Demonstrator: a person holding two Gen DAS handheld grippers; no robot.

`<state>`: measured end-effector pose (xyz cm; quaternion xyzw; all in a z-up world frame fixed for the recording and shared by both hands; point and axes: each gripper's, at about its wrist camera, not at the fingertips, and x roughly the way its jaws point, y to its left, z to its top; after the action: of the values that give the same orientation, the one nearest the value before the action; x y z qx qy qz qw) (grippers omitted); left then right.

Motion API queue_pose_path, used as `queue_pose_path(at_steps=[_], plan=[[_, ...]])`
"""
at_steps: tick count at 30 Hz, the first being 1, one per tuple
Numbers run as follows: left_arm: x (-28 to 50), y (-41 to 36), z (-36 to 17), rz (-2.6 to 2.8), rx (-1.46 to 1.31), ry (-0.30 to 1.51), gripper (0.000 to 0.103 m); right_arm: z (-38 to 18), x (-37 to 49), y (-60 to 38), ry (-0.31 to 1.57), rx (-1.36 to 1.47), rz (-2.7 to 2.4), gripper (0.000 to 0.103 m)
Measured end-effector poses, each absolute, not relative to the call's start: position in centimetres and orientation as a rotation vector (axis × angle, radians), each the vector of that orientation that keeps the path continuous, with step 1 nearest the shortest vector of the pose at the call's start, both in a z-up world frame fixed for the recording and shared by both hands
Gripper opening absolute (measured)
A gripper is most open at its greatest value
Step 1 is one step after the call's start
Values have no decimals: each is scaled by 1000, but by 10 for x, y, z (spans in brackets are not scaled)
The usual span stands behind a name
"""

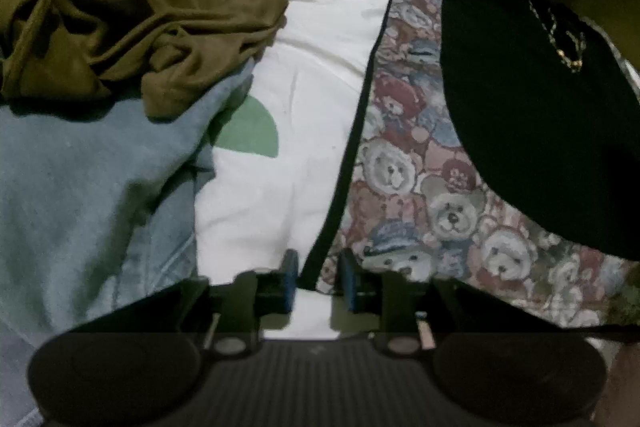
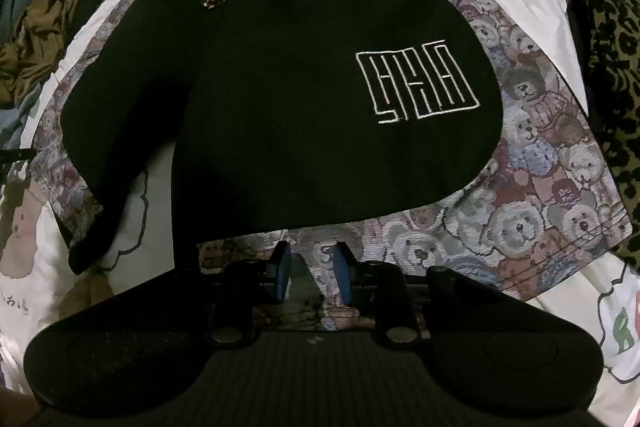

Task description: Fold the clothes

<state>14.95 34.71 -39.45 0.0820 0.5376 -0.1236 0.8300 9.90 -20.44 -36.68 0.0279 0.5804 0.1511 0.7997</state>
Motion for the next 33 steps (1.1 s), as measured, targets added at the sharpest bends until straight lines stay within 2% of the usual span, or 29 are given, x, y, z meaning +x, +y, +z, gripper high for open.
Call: queue_pose_path(at_steps=[3,14,16,19,33], plan=[[145,342,-387,-251,190,1134,7,-365,99,-199,1237,35,343,30],[129,321,-337,-263,82,1144,6,-345,104,-173,1160,1,411,30],[128,311,-333,-274,81,1143,6,-344,105,-168,1150,-11,422,31],[130,295,-324,-302,53,1140,6,-341,108,-162,1130,-7,447,39],[136,235,-289,-413,-61,1179,6,-317,112,-102,1030,44,685,40]])
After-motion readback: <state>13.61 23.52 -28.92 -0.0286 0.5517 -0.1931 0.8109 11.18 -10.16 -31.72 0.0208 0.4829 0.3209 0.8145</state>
